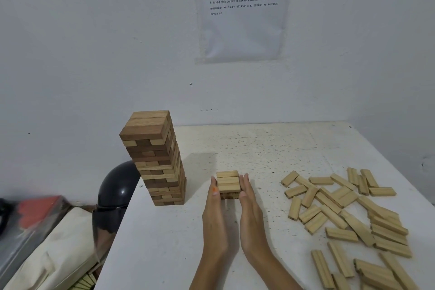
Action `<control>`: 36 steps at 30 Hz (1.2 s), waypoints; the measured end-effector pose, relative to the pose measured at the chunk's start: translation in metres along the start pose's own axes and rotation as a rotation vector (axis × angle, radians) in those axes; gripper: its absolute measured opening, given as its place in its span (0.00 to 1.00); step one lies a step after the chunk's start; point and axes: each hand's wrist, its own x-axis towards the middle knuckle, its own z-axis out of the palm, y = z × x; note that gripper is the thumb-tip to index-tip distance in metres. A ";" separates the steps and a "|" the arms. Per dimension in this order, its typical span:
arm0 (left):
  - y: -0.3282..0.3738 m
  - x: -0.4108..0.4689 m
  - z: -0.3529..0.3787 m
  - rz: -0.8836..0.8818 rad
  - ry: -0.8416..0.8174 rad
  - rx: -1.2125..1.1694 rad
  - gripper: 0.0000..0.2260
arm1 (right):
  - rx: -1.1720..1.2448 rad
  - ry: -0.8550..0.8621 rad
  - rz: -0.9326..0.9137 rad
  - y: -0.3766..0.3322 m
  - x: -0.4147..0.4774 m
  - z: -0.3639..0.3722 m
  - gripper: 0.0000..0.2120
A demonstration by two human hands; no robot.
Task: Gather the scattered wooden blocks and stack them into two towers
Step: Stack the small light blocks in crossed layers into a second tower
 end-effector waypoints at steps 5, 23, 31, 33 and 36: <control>0.002 -0.001 0.000 0.028 -0.032 0.010 0.25 | 0.005 0.025 -0.018 -0.003 -0.002 0.001 0.20; 0.018 -0.064 0.016 0.334 -0.039 0.494 0.10 | -0.088 0.179 -0.095 -0.043 -0.043 -0.072 0.16; 0.002 -0.092 0.046 0.356 -0.273 0.605 0.15 | -0.182 0.241 -0.109 -0.056 -0.068 -0.132 0.14; -0.006 -0.095 0.052 0.381 -0.357 0.656 0.14 | -0.257 0.253 -0.106 -0.059 -0.076 -0.149 0.15; -0.017 -0.096 0.059 0.454 -0.514 0.768 0.11 | -0.401 0.254 -0.072 -0.062 -0.088 -0.171 0.15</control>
